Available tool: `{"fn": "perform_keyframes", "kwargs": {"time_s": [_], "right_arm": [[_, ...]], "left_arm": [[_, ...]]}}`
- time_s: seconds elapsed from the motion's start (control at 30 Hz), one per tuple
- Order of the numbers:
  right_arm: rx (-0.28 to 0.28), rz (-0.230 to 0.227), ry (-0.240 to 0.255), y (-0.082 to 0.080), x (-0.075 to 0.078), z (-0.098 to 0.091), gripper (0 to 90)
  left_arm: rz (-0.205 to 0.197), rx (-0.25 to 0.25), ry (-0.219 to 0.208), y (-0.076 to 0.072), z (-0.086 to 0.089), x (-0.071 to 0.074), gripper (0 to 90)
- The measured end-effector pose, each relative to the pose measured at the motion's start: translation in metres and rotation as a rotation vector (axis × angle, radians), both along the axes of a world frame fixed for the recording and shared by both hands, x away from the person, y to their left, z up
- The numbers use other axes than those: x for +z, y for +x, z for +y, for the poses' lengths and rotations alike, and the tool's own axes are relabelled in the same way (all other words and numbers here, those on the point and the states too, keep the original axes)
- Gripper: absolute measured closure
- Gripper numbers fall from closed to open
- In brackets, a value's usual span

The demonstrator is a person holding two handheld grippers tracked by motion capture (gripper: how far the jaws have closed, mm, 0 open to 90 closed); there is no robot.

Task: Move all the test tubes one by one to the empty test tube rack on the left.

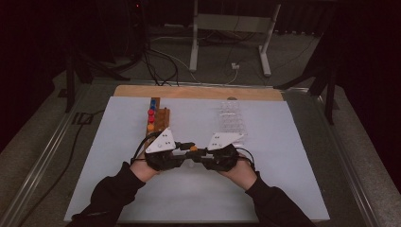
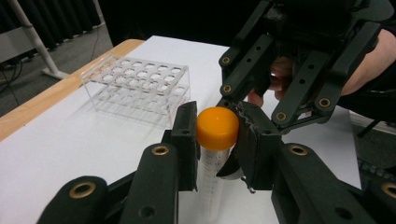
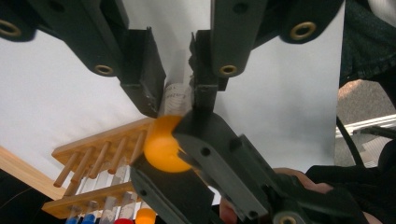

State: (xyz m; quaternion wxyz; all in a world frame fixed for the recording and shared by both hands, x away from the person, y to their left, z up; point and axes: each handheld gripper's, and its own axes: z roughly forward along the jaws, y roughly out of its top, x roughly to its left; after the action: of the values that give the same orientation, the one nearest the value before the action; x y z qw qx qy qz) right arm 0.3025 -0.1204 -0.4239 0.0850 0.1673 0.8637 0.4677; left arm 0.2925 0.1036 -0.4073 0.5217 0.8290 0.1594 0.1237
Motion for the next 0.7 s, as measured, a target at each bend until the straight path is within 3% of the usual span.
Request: {"fn": "perform_keyframes", "kwargs": {"time_s": [0.17, 0.33, 0.4, 0.47, 0.7], "right_arm": [[-0.041, -0.029, 0.039, -0.001, 0.004, -0.006, 49.2], [-0.082, -0.02, 0.07, -0.001, 0.007, -0.013, 19.9], [-0.095, -0.019, 0.067, -0.002, 0.007, -0.015, 11.9], [-0.081, -0.007, 0.074, -0.002, 0.007, -0.017, 1.5], [-0.085, 0.01, 0.091, -0.001, 0.009, -0.019, 0.0]], "left_arm": [[-0.015, 0.058, -0.021, 0.004, 0.017, 0.014, 71.4], [-0.044, 0.137, -0.035, 0.007, 0.04, 0.029, 71.5], [-0.059, 0.171, -0.036, 0.007, 0.049, 0.034, 71.5], [-0.067, 0.198, -0.038, 0.008, 0.058, 0.038, 71.5], [-0.079, 0.281, -0.051, 0.013, 0.086, 0.044, 71.5]]}}
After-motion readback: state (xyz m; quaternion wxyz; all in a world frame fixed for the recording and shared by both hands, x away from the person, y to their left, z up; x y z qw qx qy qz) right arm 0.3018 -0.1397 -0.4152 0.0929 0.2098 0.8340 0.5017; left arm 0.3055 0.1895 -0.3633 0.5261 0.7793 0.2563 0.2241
